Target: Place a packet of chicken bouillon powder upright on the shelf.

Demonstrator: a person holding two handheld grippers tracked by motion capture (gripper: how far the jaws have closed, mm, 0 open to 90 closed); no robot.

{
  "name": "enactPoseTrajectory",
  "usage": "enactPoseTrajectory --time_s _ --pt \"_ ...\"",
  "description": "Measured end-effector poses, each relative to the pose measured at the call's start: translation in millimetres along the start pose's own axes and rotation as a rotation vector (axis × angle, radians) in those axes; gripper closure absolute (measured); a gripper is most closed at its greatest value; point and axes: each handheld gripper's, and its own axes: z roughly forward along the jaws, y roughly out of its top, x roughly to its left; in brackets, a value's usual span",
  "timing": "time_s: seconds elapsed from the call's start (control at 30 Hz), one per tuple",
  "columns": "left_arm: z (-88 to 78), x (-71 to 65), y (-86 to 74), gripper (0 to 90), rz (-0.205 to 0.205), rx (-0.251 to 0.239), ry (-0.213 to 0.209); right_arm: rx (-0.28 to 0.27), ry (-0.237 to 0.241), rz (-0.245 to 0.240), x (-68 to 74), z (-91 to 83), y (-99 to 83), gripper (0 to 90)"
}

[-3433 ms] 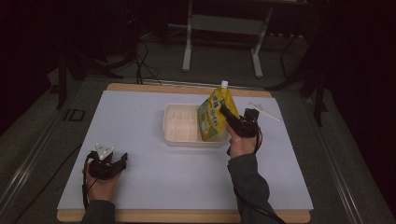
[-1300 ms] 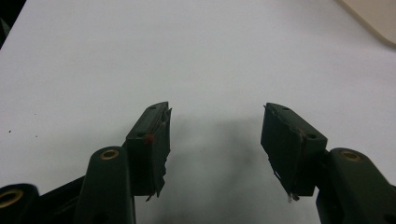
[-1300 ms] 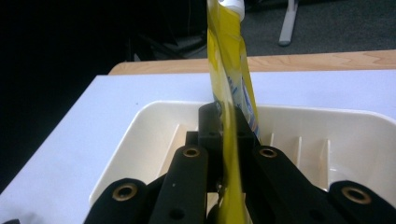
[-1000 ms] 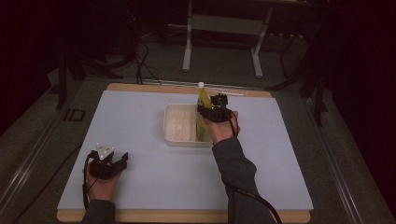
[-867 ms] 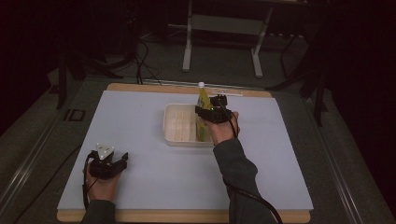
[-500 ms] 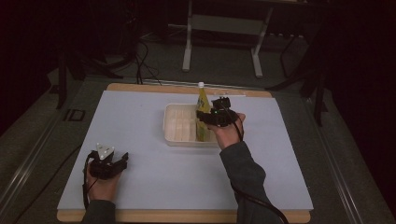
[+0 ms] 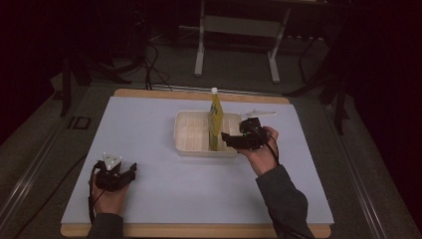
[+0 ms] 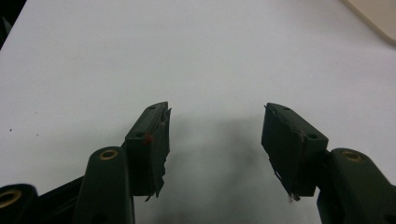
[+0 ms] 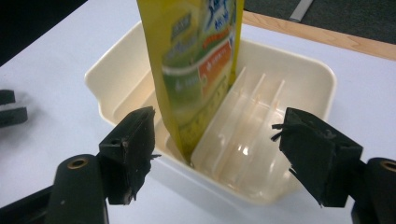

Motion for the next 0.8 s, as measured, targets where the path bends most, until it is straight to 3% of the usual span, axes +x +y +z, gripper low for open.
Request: enactPoseTrajectory --time_s 0.47,0.57,0.67,0.8 --pt "0.7 -0.5 0.0 41.4 -0.007 0.004 0.012 0.016 -0.009 -0.006 -25.9 -24.8 -47.3 26.5" --pt "0.9 -0.9 0.0 41.3 -0.004 0.006 0.016 0.019 -0.017 0.021 -40.6 -28.0 -69.7 27.2" --pt "0.7 -1.0 0.0 41.3 0.002 0.008 0.018 0.012 -0.057 0.044 -56.2 -27.8 -89.1 27.3" --pt "0.6 -2.2 0.2 41.0 0.000 0.007 0.044 0.019 -0.103 0.086 -79.7 -26.8 -117.8 34.3"
